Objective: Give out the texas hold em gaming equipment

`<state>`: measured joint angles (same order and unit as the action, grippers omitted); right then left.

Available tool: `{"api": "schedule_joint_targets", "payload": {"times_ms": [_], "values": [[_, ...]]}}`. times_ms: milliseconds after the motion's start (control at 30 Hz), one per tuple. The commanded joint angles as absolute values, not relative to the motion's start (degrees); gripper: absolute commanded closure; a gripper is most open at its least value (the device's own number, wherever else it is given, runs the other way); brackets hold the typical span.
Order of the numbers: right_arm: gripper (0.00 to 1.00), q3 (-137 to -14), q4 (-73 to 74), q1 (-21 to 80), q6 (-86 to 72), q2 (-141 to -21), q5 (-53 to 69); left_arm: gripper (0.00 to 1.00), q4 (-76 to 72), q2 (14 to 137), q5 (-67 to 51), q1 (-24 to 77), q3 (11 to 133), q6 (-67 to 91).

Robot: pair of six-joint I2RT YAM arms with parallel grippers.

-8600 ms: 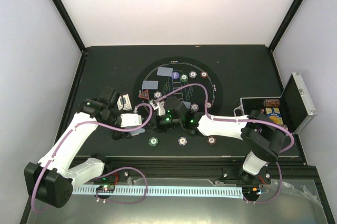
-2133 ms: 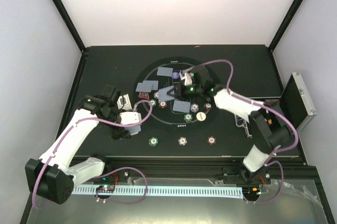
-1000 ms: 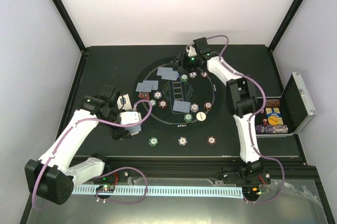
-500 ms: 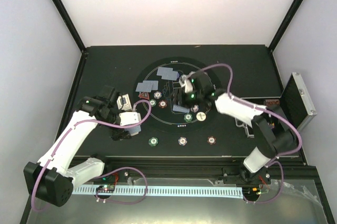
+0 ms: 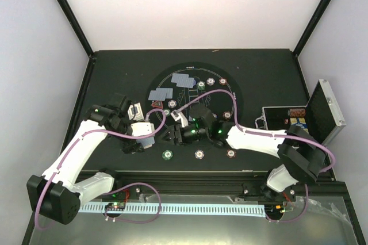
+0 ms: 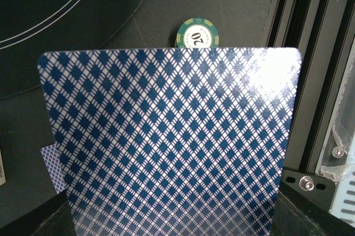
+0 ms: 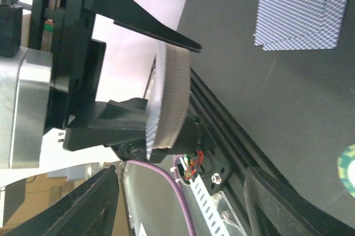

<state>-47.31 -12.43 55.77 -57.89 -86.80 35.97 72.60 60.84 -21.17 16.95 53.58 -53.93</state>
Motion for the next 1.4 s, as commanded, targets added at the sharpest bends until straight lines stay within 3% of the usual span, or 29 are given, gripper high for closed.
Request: {"api": "schedule_joint_targets", "payload": {"times_ms": [0,700,1367], "values": [[0.36,-50.08,-17.56,57.66,-60.79,-89.29,34.53,0.98,73.02,60.64,-23.46,16.79,55.81,-53.97],[0.37,-58.61,-21.90,59.98,-64.07,-102.03,36.46,0.98,73.30,60.52,-23.38,16.79,55.72,-54.20],[0.51,-51.84,-25.47,56.89,-66.36,-103.12,34.53,0.98,73.70,59.66,-22.70,16.79,55.60,-54.46]]}}
